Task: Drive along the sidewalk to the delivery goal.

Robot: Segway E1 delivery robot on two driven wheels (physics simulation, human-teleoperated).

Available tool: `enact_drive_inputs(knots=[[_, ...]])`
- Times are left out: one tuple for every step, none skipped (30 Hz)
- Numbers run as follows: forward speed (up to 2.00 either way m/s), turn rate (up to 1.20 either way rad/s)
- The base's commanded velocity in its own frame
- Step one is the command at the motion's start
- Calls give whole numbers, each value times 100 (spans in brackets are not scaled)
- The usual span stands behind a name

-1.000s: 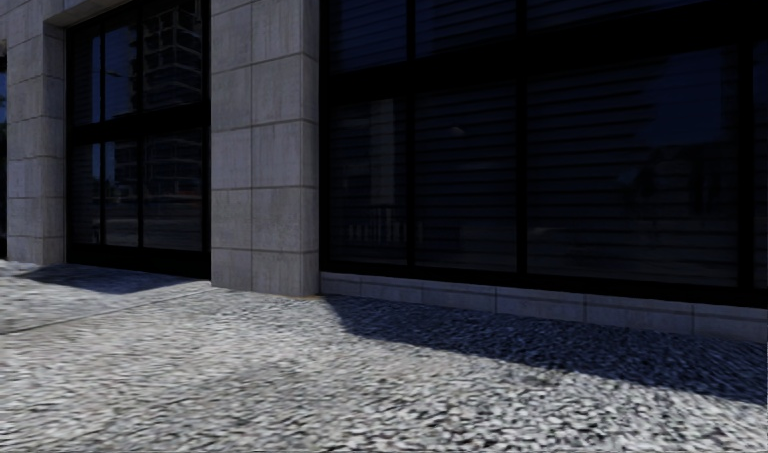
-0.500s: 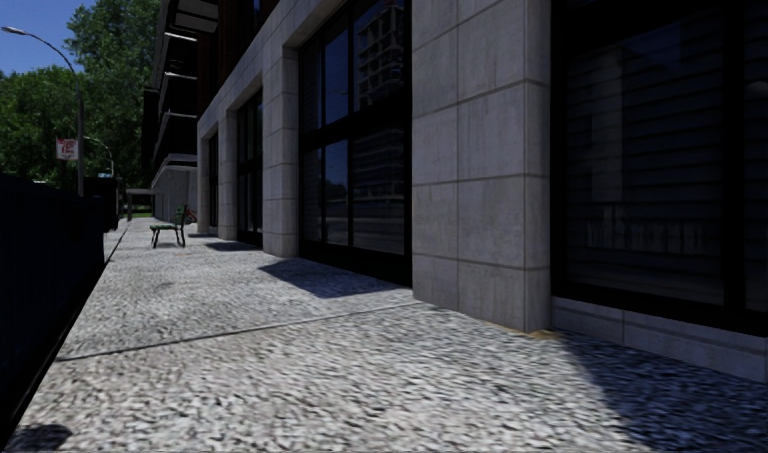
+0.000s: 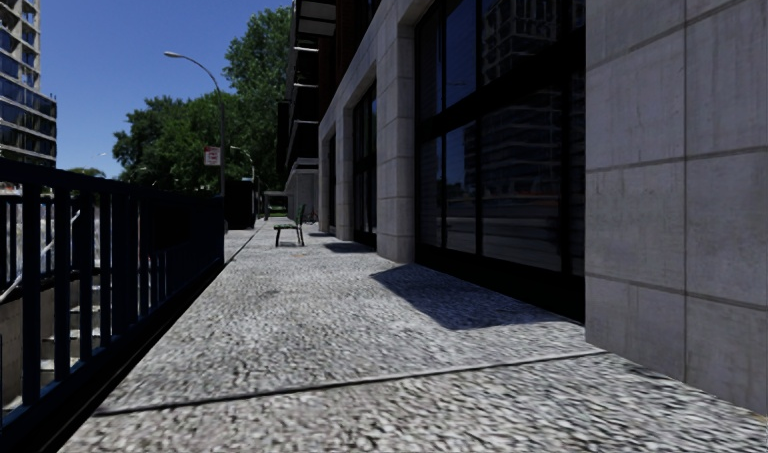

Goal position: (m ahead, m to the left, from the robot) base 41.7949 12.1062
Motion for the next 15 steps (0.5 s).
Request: enact_drive_inputs(knots=[[195,0],[195,0],[195,0],[195,0],[195,0],[195,0],[195,0],[195,0],[195,13],[195,39],[195,66],[195,66],[195,80],[195,84],[195,85]])
